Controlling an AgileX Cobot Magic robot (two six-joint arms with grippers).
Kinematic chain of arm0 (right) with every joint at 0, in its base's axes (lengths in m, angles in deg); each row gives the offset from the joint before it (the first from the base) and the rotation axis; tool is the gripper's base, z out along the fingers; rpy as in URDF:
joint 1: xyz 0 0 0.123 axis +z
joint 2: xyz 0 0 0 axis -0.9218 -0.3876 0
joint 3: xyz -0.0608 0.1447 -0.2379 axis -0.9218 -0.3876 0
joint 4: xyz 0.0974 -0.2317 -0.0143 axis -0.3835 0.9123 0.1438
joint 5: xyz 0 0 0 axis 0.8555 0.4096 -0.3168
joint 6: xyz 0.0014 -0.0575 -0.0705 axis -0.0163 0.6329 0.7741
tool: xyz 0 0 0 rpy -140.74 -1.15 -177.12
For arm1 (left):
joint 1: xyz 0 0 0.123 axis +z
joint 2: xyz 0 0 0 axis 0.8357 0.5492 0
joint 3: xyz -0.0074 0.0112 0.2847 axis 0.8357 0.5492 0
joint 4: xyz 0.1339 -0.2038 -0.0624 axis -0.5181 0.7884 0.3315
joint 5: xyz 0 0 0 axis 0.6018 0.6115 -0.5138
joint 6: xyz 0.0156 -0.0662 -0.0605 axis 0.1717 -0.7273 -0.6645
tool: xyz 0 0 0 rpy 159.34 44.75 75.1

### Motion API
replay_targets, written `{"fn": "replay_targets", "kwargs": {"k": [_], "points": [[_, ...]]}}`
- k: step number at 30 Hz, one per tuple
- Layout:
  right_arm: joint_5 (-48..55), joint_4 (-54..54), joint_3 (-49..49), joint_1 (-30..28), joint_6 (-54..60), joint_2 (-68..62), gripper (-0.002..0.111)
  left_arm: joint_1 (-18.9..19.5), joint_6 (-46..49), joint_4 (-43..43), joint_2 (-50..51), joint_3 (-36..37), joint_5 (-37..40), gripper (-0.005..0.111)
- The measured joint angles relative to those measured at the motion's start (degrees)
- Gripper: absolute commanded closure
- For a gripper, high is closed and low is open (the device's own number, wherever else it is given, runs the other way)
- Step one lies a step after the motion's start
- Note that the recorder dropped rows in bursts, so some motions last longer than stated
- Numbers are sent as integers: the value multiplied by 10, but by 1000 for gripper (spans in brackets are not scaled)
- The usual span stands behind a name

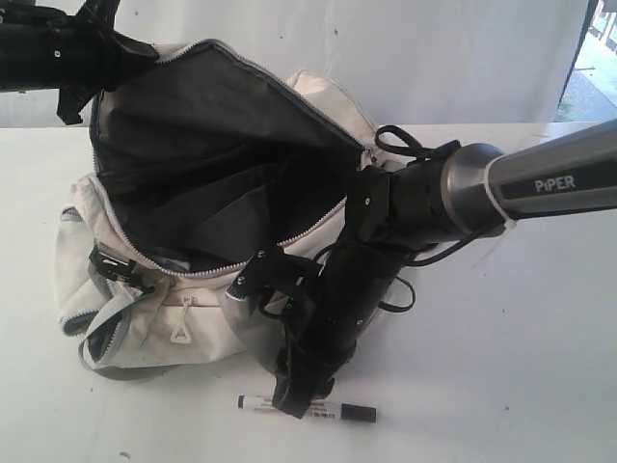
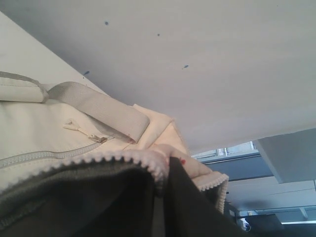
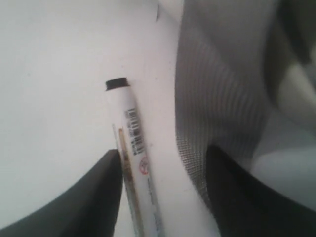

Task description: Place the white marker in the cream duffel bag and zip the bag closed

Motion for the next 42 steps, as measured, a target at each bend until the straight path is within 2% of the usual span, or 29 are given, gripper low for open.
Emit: {"fn": "replay_targets", "kwargs": {"k": [15,20,26,32,40,42], "points": [[1,-1,0,5,-1,74,59,0,0,-1,0,0,0,107],[31,3,0,10,-4,87,59,0,0,-2,0,0,0,107],[33,74,-1,38,-82,76,59,0,0,-2,0,0,0,107],[23,173,-1,69,-165,56,68,0,0,-2,0,0,0,107],[16,199,-1,79,-195,26,69,0,0,-2,0,0,0,107],[15,200,-1,79,-195,23,73,0,0,-2,0,0,0,107]]}}
